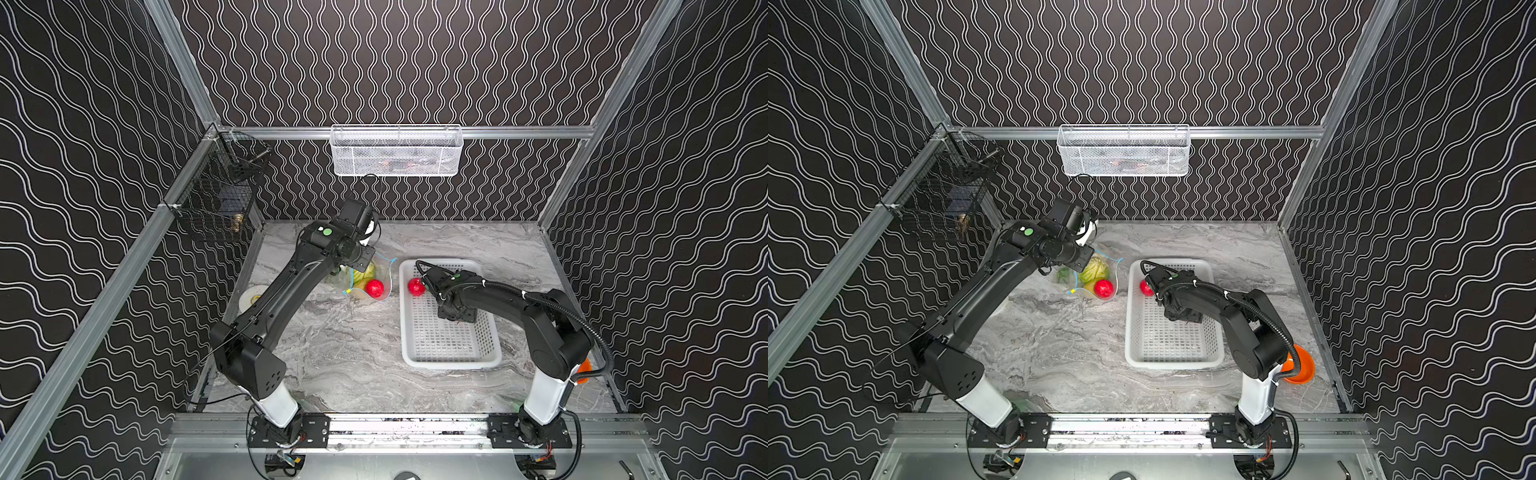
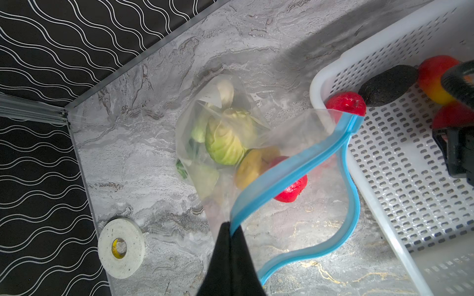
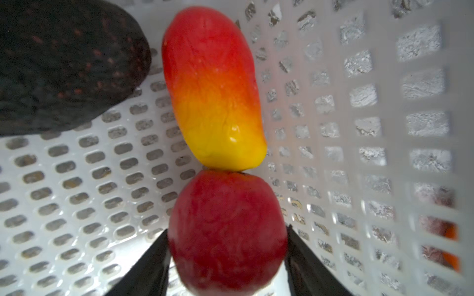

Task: Place the food in the zip-top bag and seal the zipper
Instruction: 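Lower the right gripper onto the large dark red apple and close, then lift the dark red apple out of the basket with the right gripper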

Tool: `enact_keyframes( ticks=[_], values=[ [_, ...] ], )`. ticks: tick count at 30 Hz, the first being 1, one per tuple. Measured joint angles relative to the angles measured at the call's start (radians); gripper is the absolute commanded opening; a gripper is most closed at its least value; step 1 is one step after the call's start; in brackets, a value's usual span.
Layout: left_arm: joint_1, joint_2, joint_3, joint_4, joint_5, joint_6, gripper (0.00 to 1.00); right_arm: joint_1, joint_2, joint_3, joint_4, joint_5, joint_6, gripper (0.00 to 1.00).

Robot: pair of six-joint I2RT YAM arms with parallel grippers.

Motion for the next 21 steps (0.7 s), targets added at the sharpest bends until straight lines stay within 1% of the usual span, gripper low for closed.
enact_keyframes(
  ticks=[7,16,21],
  values=[
    [0.0,0.0,0.0,0.0,0.0,0.0,0.0,0.0,-0.008,-0.002,0.008,-0.024,-0.001,0.55],
    [0.001,0.018,0.032,-0.006,0.005,0.0,0.0,0.0,-0.047,0.007,0.052,-0.076,-0.022,0.51],
    [0.001,0.031,0.043,-0.012,0.008,-0.001,0.0,-0.001,-0.05,0.037,0.082,-0.082,-0.048,0.49]
  ],
)
